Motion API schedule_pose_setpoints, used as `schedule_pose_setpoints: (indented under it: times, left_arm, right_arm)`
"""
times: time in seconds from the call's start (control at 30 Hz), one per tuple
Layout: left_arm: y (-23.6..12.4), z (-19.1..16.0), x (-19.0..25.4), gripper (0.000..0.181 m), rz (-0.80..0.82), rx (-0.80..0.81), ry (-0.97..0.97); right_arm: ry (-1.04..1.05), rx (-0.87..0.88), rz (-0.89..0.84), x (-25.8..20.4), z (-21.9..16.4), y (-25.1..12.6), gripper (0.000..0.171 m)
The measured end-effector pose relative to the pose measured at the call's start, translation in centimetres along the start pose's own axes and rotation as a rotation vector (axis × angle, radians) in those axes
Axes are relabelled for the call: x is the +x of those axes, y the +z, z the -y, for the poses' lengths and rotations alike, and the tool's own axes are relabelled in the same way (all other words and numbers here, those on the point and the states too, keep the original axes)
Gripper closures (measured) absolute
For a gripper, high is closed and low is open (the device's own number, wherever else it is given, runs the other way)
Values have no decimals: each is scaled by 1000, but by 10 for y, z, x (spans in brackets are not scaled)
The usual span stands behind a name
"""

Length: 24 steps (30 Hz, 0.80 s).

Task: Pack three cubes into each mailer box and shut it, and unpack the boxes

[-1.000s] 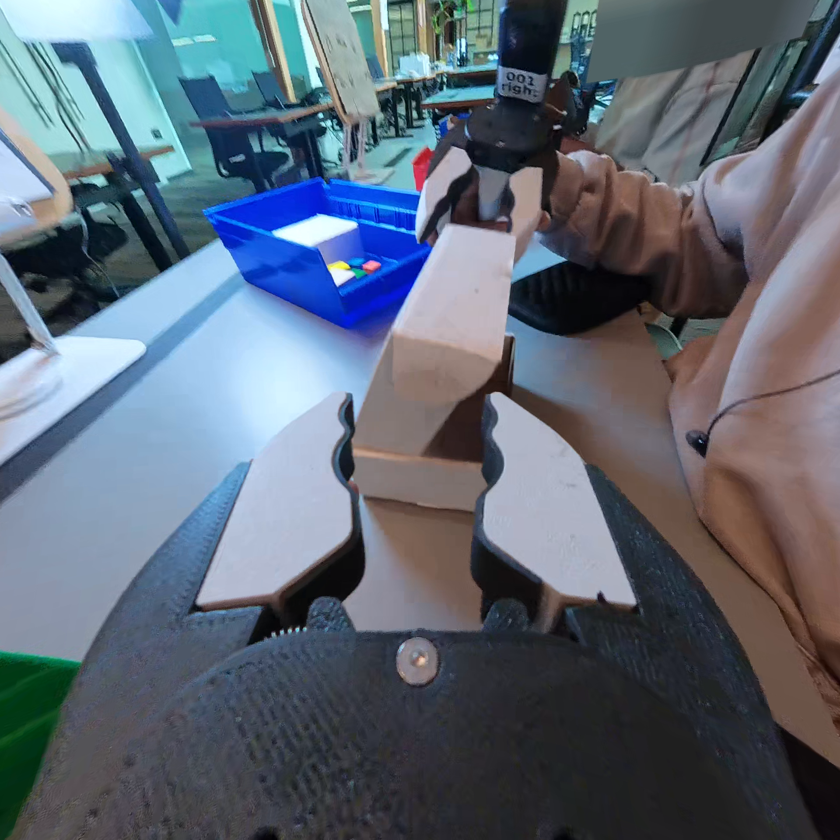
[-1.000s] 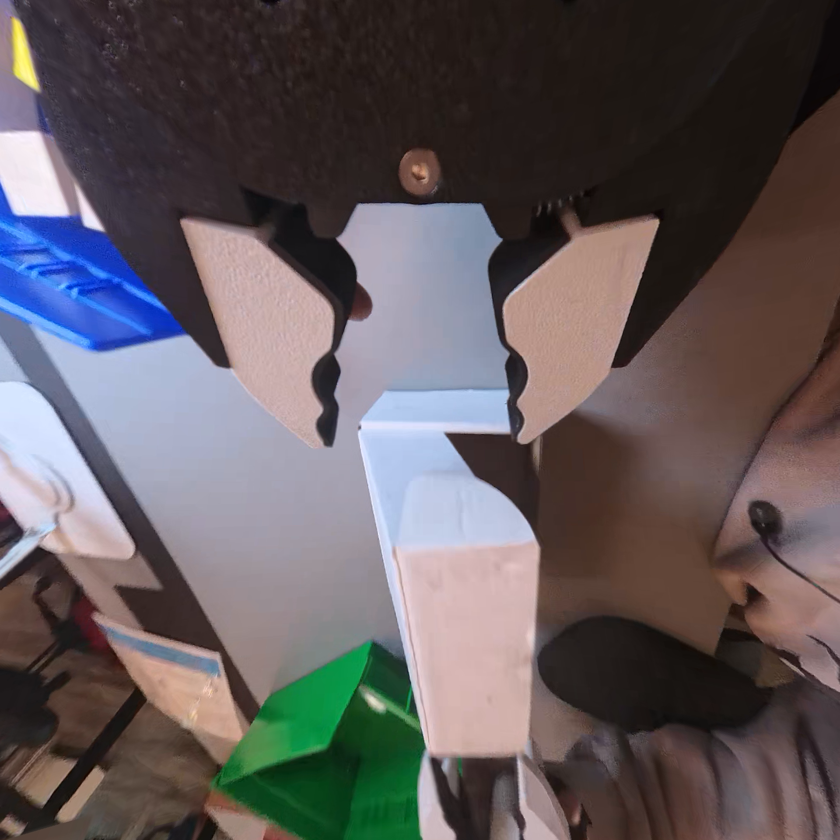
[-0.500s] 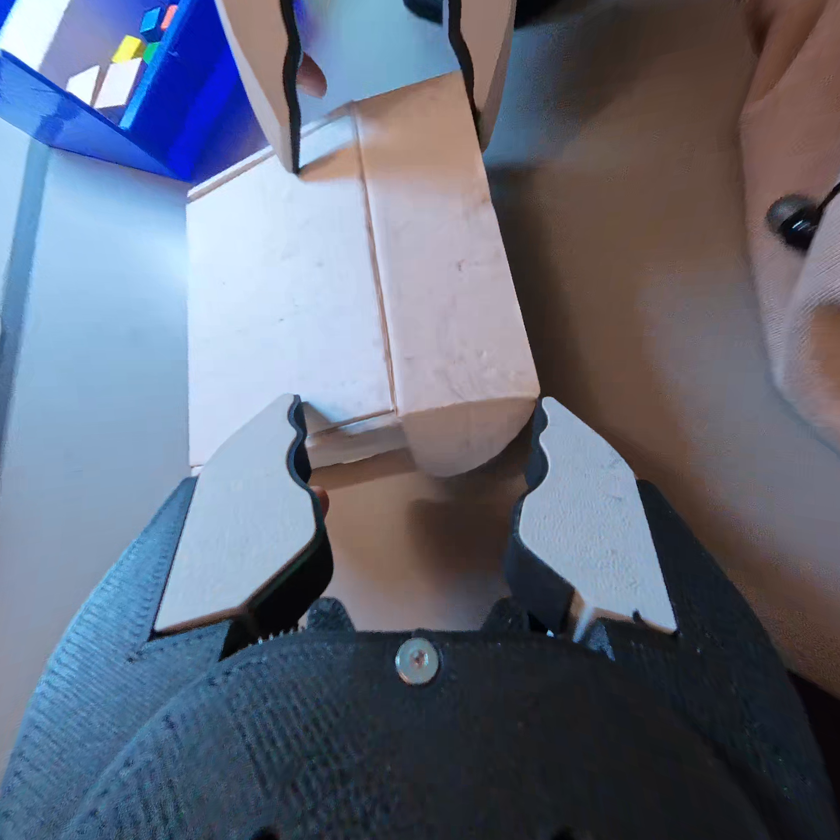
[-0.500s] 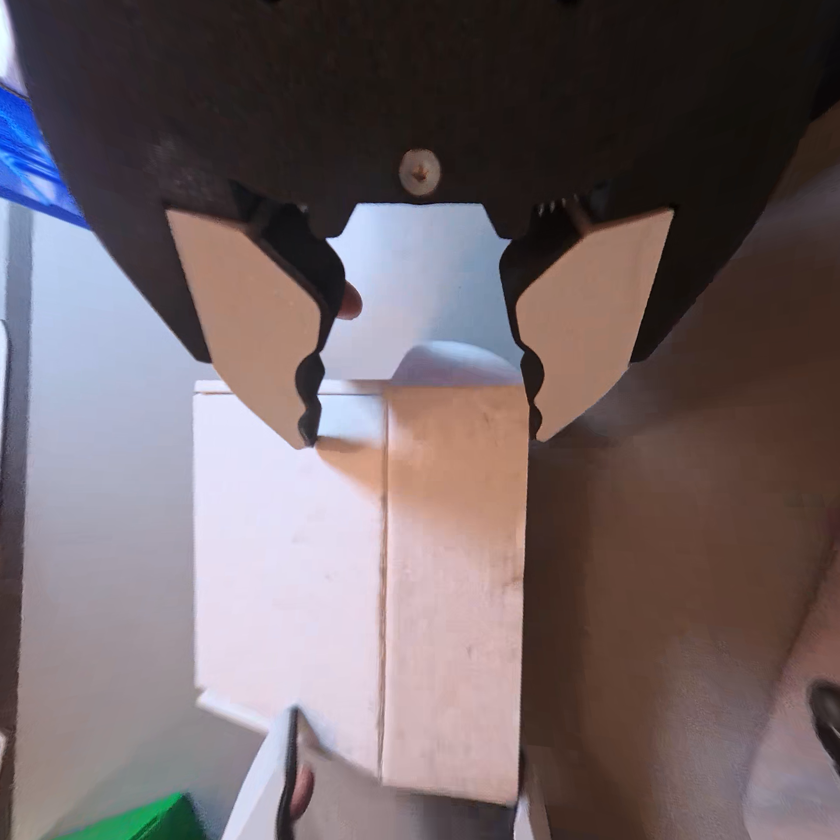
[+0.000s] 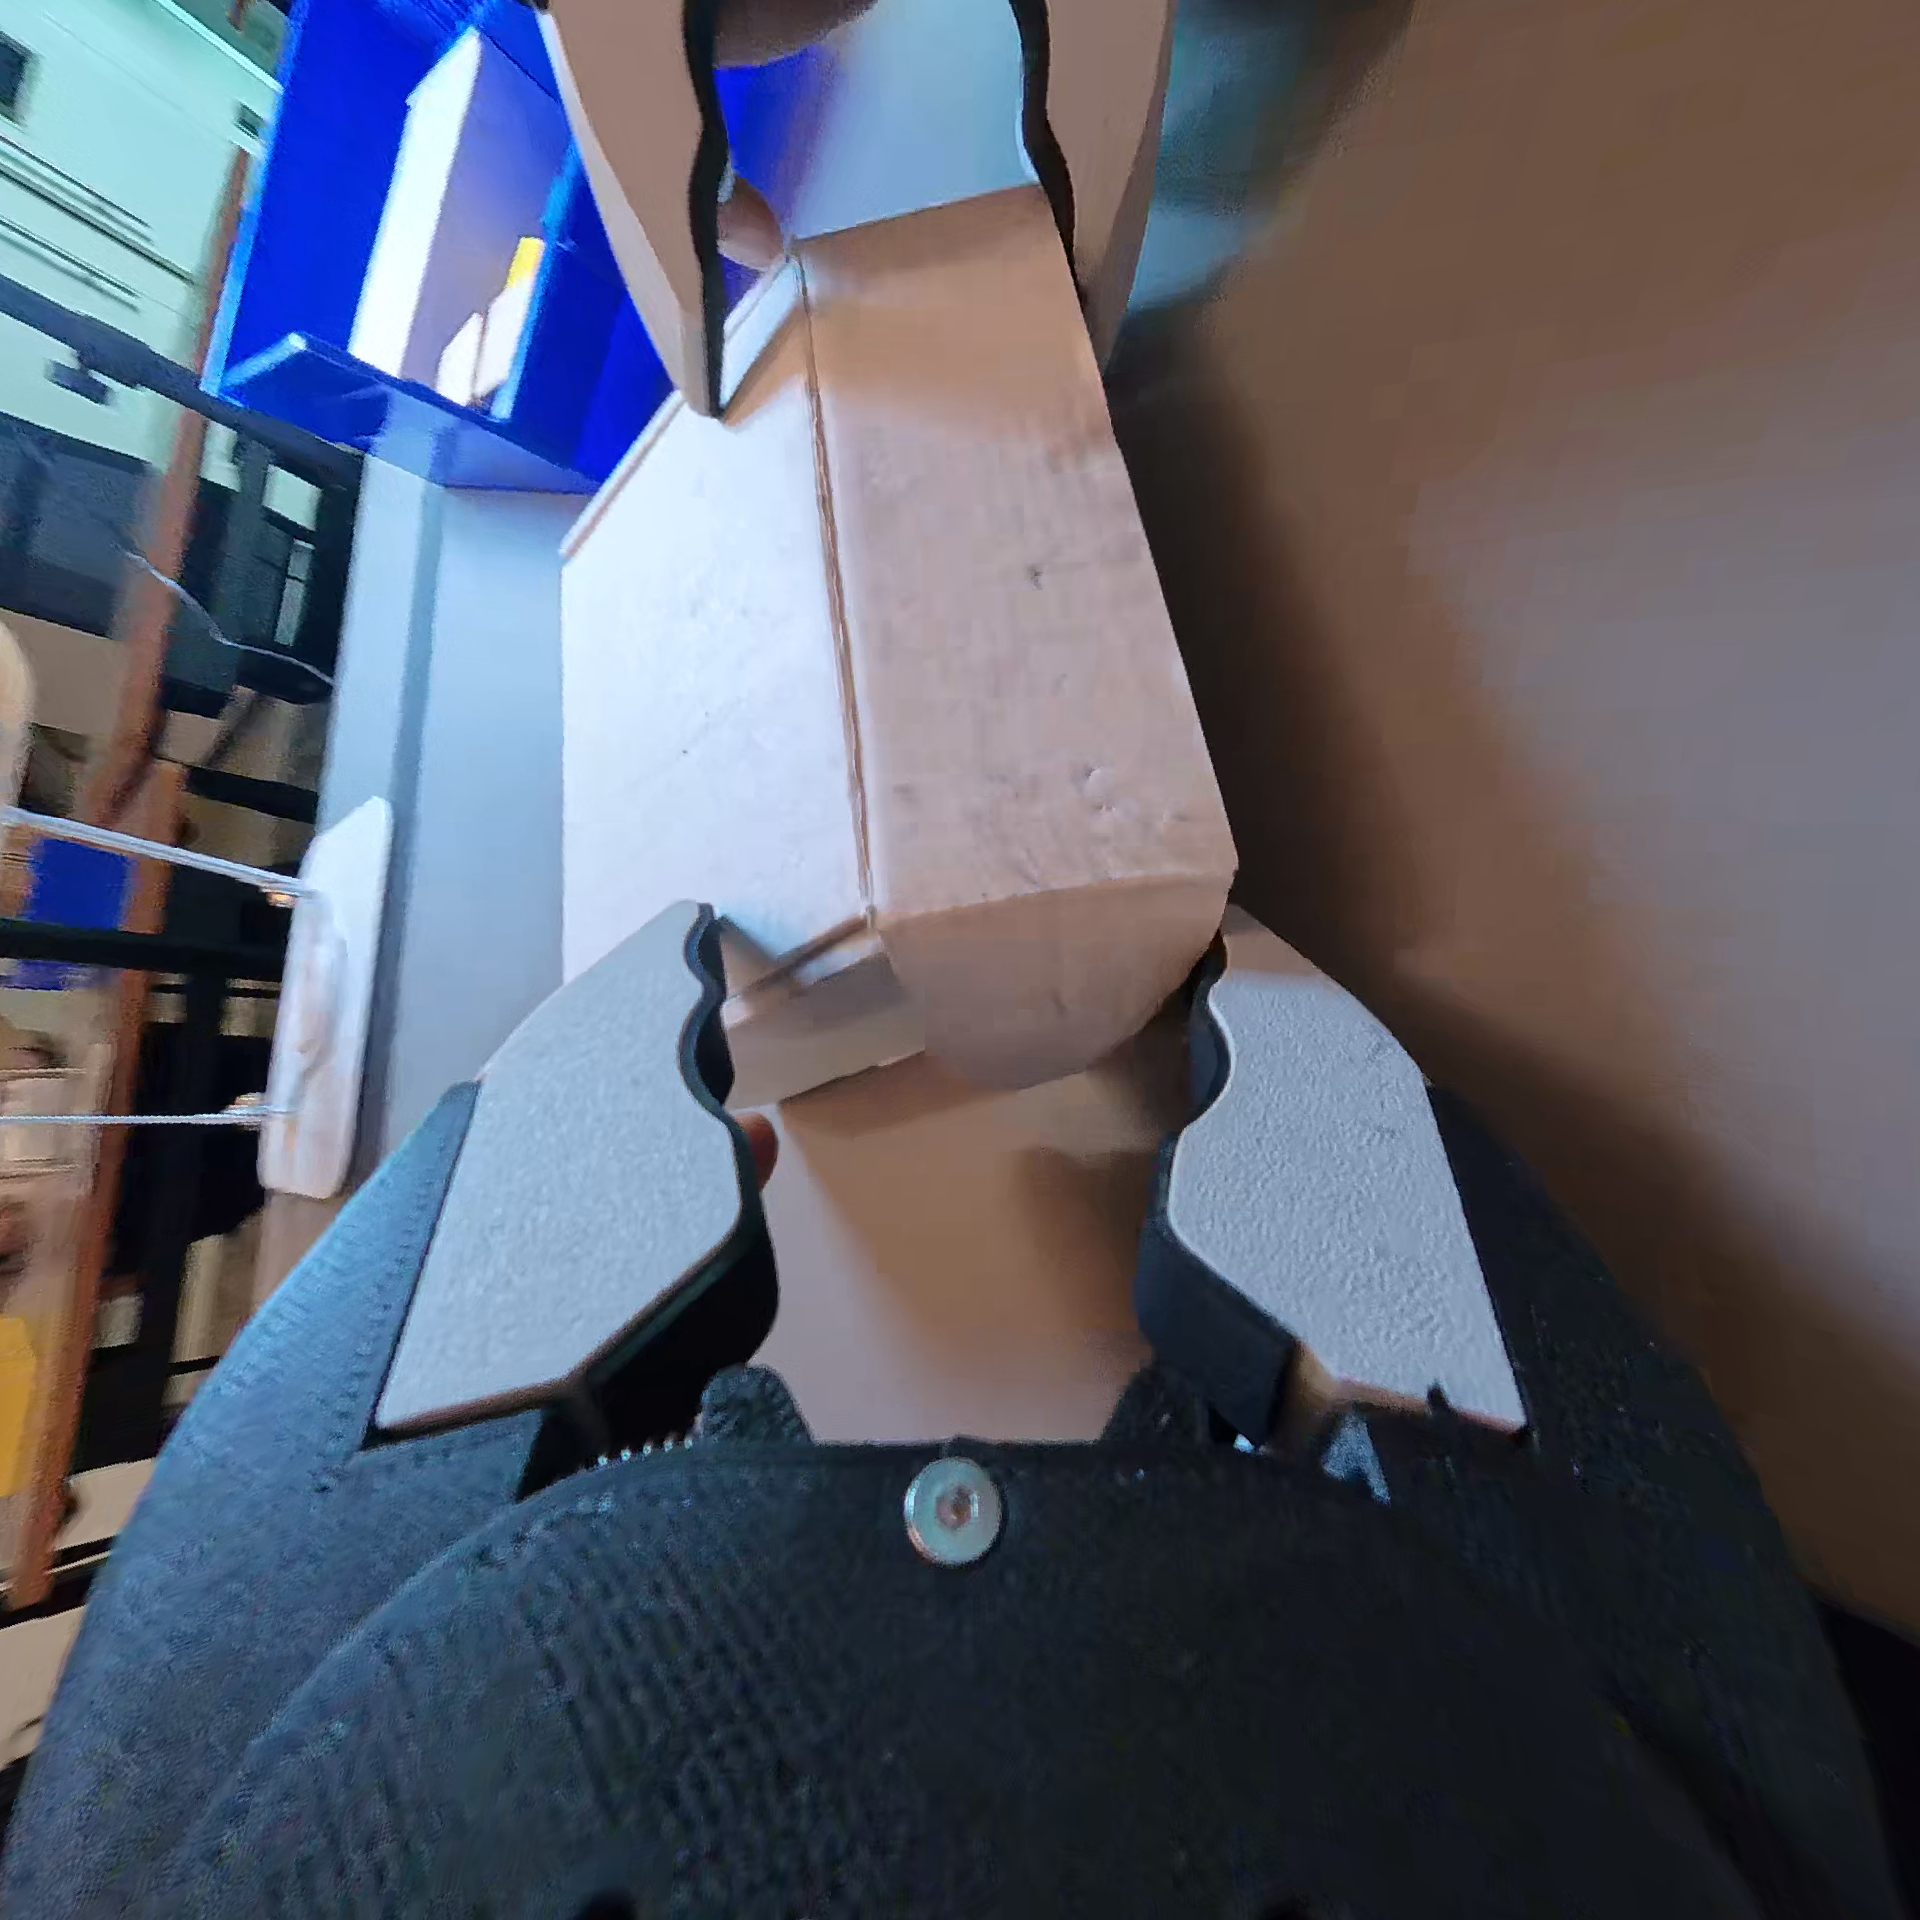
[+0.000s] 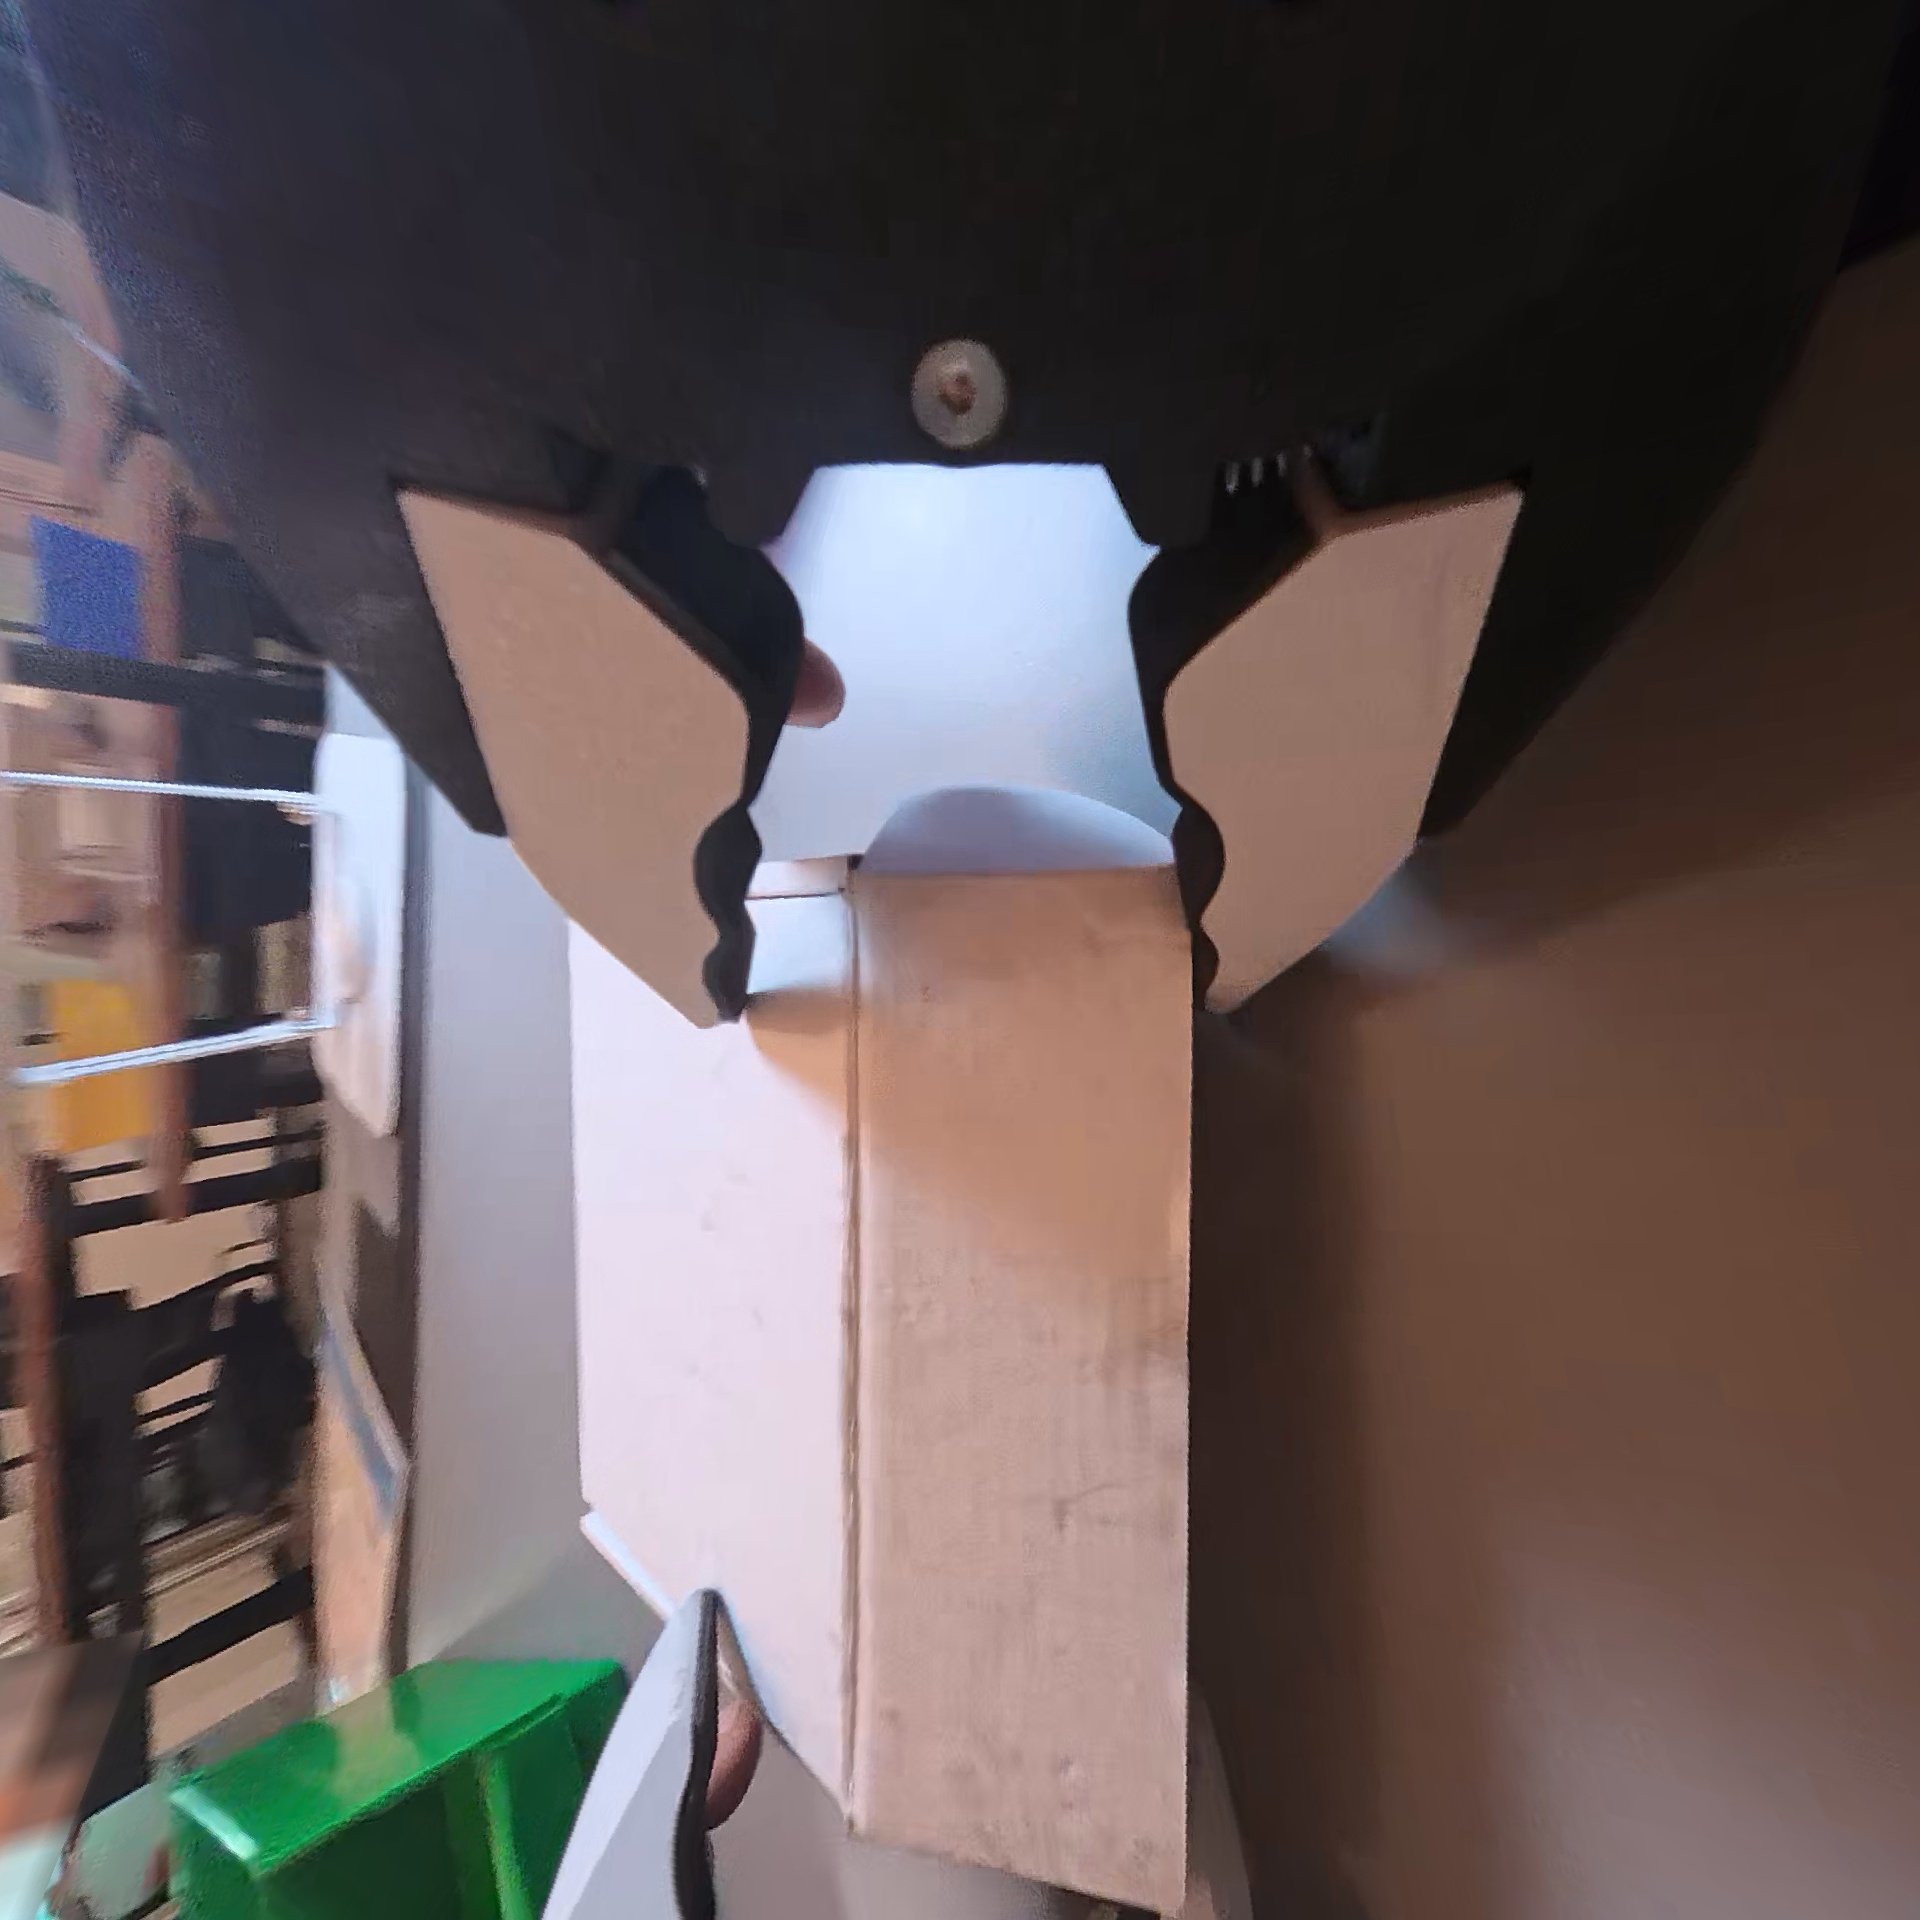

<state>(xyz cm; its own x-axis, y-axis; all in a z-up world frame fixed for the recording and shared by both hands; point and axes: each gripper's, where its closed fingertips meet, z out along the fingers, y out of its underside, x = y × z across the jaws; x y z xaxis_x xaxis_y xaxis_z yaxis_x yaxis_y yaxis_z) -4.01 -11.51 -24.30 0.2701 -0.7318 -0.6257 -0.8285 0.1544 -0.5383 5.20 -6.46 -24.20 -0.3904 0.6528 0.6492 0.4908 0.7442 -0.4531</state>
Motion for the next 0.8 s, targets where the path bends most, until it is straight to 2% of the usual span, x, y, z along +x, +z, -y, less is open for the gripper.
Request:
schedule_pose_setpoints:
  times: [0.03, 0.23, 0.37, 0.43, 0.6, 0.7, 0.8]
  left_arm:
    - [1, 0, -3, 99, 37, -3, 40]
    - [1, -6, -12, 106, 119, -34, 162]
    - [-6, 0, -17, 109, 98, 22, 106]
    - [-19, 13, -24, 112, 25, 117, -24]
    - [-42, 37, -50, 113, -327, 286, -453]
    - [-31, 28, -55, 113, -547, 306, -700]
    - [-21, 18, -63, 113, -581, 389, -844]
  right_arm:
    - [-22, 12, -33, 2, 0, 0, 95]
    - [-106, 31, -172, 9, 1, 3, 101]
    - [-70, 46, -159, 12, 7, 0, 102]
    - [7, 84, -108, 20, 18, -11, 105]
    - [322, 59, 265, 44, 36, -39, 108]
    - [561, 12, 530, 50, 31, -37, 108]
    - [689, 87, 565, 65, 22, -23, 109]
